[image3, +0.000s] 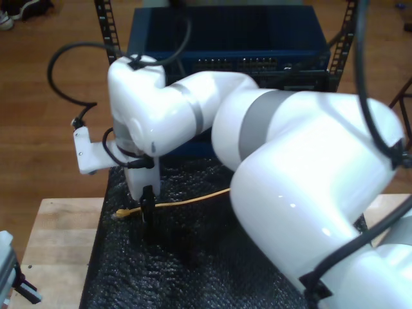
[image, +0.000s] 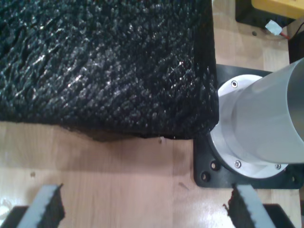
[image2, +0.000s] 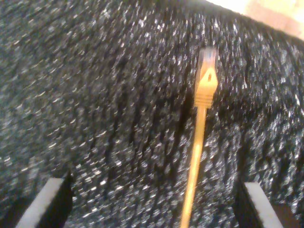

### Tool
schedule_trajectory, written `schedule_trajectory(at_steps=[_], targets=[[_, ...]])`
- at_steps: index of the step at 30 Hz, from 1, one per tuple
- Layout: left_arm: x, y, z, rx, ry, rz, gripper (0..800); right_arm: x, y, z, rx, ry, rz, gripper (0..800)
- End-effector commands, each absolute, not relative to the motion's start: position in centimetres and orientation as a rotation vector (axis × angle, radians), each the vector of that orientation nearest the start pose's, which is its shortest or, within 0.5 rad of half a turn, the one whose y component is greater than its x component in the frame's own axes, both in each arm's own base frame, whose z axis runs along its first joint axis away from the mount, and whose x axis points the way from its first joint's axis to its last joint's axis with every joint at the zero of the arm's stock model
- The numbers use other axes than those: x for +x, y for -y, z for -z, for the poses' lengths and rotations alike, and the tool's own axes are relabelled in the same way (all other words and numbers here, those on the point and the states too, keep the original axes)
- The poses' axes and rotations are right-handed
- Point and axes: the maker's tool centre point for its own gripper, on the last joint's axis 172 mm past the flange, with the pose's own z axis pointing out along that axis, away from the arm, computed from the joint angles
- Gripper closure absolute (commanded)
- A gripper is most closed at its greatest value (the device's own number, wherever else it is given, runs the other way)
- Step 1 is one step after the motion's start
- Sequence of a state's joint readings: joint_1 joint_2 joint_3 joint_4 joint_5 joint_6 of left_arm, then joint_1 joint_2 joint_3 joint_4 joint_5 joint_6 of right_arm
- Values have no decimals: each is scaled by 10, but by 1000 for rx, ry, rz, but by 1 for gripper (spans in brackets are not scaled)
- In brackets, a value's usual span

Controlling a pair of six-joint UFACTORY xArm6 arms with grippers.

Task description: Grab the cable and plug it in

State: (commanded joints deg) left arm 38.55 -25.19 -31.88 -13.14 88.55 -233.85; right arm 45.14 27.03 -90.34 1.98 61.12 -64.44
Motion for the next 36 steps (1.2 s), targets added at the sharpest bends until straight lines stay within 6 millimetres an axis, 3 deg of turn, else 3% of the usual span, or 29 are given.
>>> schedule_trajectory(at_steps=[3, 18, 27, 36], targets=[[184, -67, -163, 1920, 1702, -187, 0, 423, -444, -137, 1820, -2559, -58, 3], [186, -69, -155, 1946, 1650, -168, 0, 435, -453, -112, 1819, -2537, -32, 47], [187, -70, -152, 1945, 1646, -166, 0, 434, -457, -97, 1793, -2504, 0, 125], [186, -70, -152, 1944, 1645, -164, 0, 432, -461, -99, 1799, -2496, -8, 209]])
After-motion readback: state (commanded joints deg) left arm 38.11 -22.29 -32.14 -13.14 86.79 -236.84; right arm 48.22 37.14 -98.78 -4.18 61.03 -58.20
